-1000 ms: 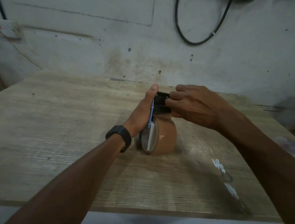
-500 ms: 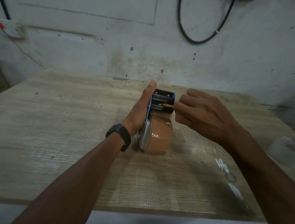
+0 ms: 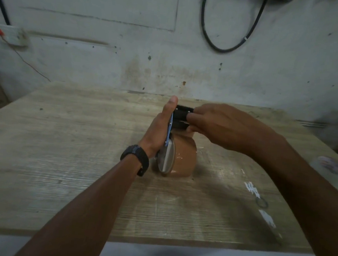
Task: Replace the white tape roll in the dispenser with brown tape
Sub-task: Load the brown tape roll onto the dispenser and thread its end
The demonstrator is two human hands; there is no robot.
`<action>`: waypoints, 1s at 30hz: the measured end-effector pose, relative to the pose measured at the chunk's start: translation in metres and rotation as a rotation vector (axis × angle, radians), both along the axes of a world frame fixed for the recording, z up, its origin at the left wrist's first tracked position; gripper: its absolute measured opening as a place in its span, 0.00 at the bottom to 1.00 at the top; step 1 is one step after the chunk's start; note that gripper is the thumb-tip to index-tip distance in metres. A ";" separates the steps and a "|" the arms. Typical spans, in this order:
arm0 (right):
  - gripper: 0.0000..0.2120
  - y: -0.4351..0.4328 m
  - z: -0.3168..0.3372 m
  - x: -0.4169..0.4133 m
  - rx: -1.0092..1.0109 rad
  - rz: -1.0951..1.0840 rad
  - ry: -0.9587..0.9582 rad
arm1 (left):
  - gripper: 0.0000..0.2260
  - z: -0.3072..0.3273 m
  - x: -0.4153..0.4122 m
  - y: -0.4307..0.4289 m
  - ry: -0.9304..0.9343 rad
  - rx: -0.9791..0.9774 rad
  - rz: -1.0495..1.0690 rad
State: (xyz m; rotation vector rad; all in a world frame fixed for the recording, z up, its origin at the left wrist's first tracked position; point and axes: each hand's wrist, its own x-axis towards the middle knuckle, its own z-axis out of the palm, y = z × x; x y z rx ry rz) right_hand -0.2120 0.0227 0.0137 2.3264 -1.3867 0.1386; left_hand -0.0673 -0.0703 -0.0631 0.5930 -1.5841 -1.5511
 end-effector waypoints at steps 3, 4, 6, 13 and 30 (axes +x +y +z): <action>0.06 0.001 0.007 -0.001 0.037 0.093 0.014 | 0.26 0.001 0.001 0.000 0.010 0.012 -0.038; 0.05 0.003 0.008 -0.001 0.041 0.097 0.019 | 0.26 0.001 0.002 0.000 0.010 0.017 -0.045; 0.06 0.007 0.008 0.000 0.034 0.102 0.025 | 0.26 0.001 0.003 -0.001 0.013 0.027 -0.046; 0.08 0.014 0.011 0.001 -0.049 0.085 0.044 | 0.26 0.002 0.001 0.001 0.023 0.027 -0.052; 0.07 -0.003 0.006 0.014 -0.173 0.125 0.040 | 0.24 -0.003 -0.004 0.000 0.012 0.065 -0.156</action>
